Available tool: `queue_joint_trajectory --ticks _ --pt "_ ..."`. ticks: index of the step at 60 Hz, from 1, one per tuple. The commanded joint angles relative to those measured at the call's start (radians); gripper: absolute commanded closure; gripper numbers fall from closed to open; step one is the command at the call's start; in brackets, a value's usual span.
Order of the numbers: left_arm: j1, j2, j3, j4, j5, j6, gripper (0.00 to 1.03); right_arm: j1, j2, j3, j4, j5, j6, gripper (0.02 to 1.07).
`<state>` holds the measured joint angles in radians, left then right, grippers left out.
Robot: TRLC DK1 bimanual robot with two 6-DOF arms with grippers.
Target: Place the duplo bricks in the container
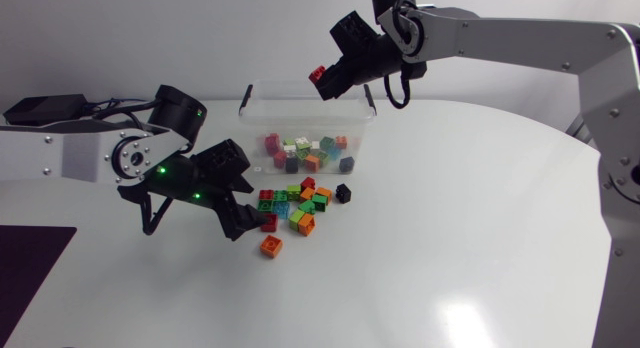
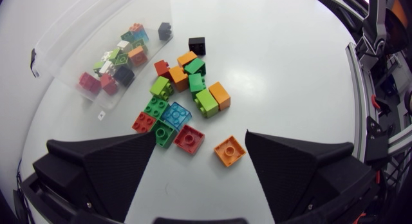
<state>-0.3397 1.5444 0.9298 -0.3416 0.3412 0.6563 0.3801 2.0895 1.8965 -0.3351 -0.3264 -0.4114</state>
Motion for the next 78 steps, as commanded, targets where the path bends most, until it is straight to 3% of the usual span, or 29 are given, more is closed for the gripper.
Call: queue_joint_trajectory --ticks 1,5,8,13,17,35,66,78 --pt "-0.012 0.010 -0.029 -0.014 -0.014 0.019 0.08 -0.015 0.066 0.070 -0.008 0.009 0.022 0.70" --pt "-0.022 0.020 -0.028 -0.023 -0.030 0.014 0.08 -0.021 0.103 0.124 -0.025 0.015 0.033 0.67" --pt "-0.033 0.026 -0.028 -0.028 -0.047 0.009 0.08 -0.029 0.121 0.150 -0.027 0.024 0.042 0.53" --pt "-0.045 0.042 -0.026 -0.031 -0.079 -0.017 0.08 -0.035 0.129 0.167 -0.030 0.033 0.052 0.20" --pt "-0.056 0.057 -0.014 -0.048 -0.091 -0.049 0.10 -0.035 0.115 0.154 -0.030 0.039 0.052 0.08" --pt "-0.110 0.141 0.052 -0.108 -0.140 -0.192 0.12 -0.021 -0.045 -0.002 -0.028 0.049 0.049 0.08" --pt "-0.159 0.339 0.184 -0.180 -0.223 -0.405 0.17 0.005 -0.390 -0.448 0.021 0.115 0.049 0.08" --pt "-0.167 0.353 0.185 -0.186 -0.238 -0.440 0.35 0.014 -0.467 -0.602 0.041 0.142 0.059 0.08"
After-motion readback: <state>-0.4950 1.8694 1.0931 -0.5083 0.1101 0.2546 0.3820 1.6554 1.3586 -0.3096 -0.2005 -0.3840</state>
